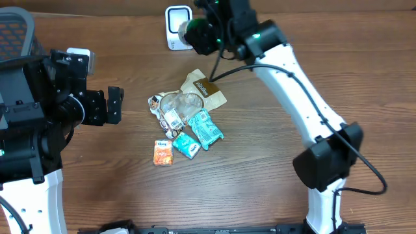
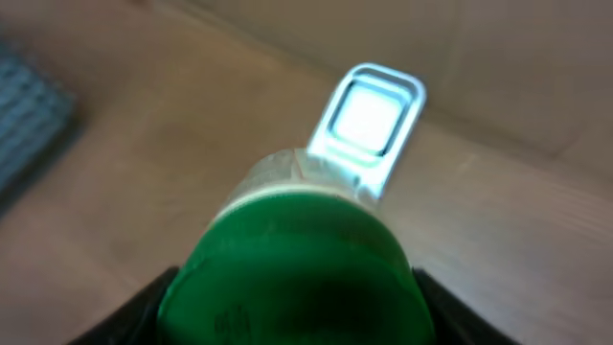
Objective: Scan the item barcode
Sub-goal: 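Hold the jar in front of the white barcode scanner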
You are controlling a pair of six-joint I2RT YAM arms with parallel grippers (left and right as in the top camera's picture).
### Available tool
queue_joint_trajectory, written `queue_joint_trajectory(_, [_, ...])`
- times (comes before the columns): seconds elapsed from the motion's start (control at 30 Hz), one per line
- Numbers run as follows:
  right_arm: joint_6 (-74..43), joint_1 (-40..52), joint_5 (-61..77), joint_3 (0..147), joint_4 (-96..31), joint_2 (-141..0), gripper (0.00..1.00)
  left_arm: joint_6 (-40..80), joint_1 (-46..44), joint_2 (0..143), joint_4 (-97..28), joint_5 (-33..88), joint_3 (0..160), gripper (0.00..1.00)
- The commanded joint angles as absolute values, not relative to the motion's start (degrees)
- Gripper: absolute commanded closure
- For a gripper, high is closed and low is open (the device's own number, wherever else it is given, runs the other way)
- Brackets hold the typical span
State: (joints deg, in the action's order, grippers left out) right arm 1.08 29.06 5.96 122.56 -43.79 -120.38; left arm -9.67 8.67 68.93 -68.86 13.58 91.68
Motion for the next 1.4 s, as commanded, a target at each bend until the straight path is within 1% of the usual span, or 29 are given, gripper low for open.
queue_joint_trajectory(0.0, [6.92, 31.07, -13.50, 123.70, -32.08, -124.86, 0.75, -11.18, 8.99, 69.28, -68.82, 14.46, 92.84, 0.00])
queue_joint_trajectory(0.07, [12.86, 31.07, -13.47, 123.70, -24.62, -127.35, 0.75, -11.18, 8.97, 69.28, -68.82, 14.46, 92.84, 0.00])
queue_joint_trajectory(0.27, [35.70, 30.44, -13.45, 123.70, -1.43, -136.73, 0.75, -11.18, 8.99, 69.28, -68.82, 14.46, 92.84, 0.01])
queue_joint_trajectory(0.33, [41.01, 30.28, -13.39, 123.70, 4.27, -139.55, 0.75, -11.18, 8.99, 69.28, -68.82, 14.44, 92.84, 0.00])
queue_joint_trajectory(0.43, [51.16, 30.24, -11.77, 123.70, 9.89, -143.22, 0.74, -11.18, 8.99, 69.28, -68.82, 14.44, 92.84, 0.01])
queue_joint_trajectory(0.57, [61.41, 30.24, -11.07, 123.70, 10.87, -146.04, 0.74, -11.18, 8.99, 69.28, -68.82, 14.46, 92.84, 0.00])
queue_joint_trajectory(0.73, [64.14, 29.93, -11.16, 123.70, 11.44, -146.36, 0.74, -11.18, 8.99, 69.28, -68.82, 14.44, 92.84, 0.00])
queue_joint_trajectory(0.83, [67.79, 29.80, -11.70, 123.70, 11.46, -146.36, 0.74, -11.18, 8.99, 69.28, -68.82, 14.44, 92.84, 0.01])
queue_joint_trajectory(1.37, [67.90, 29.78, -11.94, 123.72, 11.94, -146.04, 0.74, -11.18, 8.99, 69.32, -68.82, 14.44, 92.84, 0.00])
